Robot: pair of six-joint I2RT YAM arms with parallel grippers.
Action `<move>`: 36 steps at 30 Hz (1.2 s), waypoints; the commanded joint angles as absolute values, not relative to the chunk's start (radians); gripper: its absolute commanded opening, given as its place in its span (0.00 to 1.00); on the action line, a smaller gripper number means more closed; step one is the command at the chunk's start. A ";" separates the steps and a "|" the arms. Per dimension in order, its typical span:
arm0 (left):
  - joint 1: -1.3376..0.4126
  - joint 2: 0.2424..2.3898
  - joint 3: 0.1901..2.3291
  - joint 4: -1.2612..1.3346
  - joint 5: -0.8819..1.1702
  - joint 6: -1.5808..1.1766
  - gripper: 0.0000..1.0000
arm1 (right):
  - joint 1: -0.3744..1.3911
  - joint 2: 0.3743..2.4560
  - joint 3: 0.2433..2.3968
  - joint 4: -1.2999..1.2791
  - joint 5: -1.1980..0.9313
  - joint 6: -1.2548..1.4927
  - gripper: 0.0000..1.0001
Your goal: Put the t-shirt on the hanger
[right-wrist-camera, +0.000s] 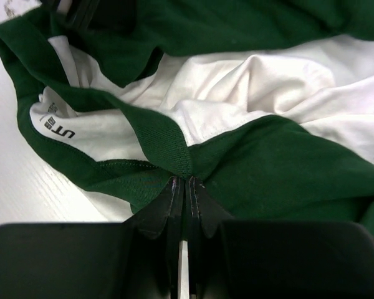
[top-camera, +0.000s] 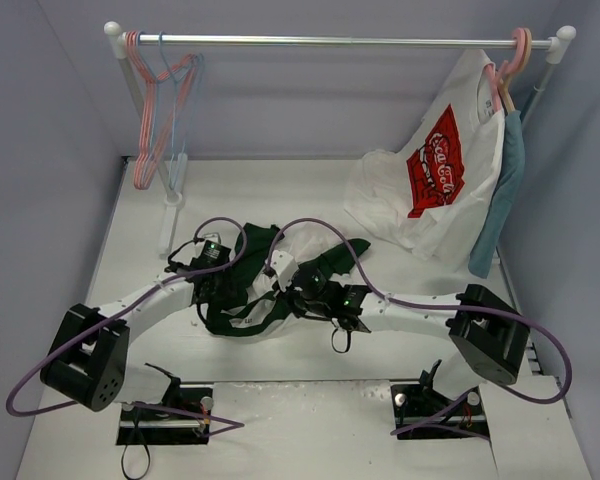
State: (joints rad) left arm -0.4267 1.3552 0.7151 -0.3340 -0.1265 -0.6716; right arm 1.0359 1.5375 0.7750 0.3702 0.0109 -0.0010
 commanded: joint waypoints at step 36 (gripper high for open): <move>-0.403 1.164 1.710 -0.853 -0.330 -0.443 0.00 | 0.815 1.200 1.415 0.023 0.192 -0.293 0.00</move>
State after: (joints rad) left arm -0.4114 1.1954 1.7912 -0.7830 -0.3431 -0.4351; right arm 0.8196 1.2163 1.4792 0.0727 0.1707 -0.3168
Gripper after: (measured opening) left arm 0.031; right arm 0.043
